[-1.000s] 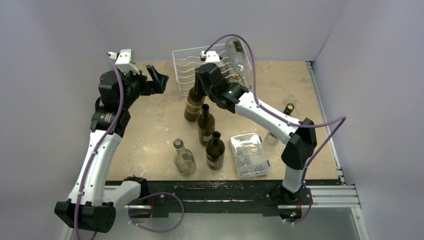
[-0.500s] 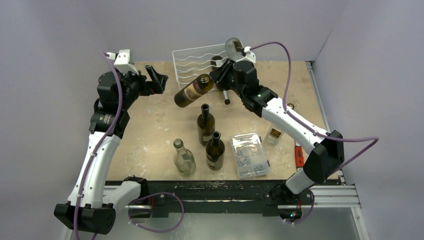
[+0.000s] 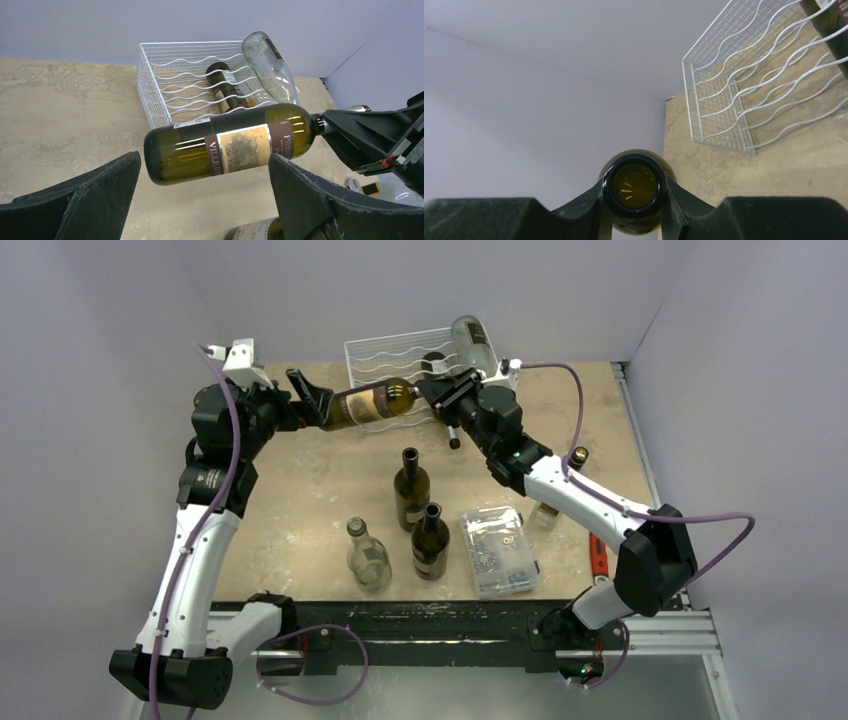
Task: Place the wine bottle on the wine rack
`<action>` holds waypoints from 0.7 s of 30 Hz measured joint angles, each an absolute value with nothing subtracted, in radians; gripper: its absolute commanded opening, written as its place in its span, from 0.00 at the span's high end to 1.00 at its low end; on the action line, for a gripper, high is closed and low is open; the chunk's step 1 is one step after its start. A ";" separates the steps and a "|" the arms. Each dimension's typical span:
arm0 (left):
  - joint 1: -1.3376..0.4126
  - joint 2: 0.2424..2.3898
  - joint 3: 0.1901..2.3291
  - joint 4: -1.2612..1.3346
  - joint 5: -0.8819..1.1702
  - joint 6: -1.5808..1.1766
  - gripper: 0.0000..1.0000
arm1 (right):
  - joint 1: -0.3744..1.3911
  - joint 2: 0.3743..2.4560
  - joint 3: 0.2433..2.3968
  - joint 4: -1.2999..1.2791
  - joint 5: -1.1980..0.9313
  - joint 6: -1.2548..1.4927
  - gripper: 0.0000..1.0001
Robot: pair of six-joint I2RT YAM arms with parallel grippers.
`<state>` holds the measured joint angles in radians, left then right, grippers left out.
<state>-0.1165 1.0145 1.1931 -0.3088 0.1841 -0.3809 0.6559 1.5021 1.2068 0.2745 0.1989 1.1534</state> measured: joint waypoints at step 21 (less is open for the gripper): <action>-0.042 0.985 1.184 -0.261 0.271 -0.570 0.00 | 0.651 1.754 1.124 0.889 0.270 1.507 1.00</action>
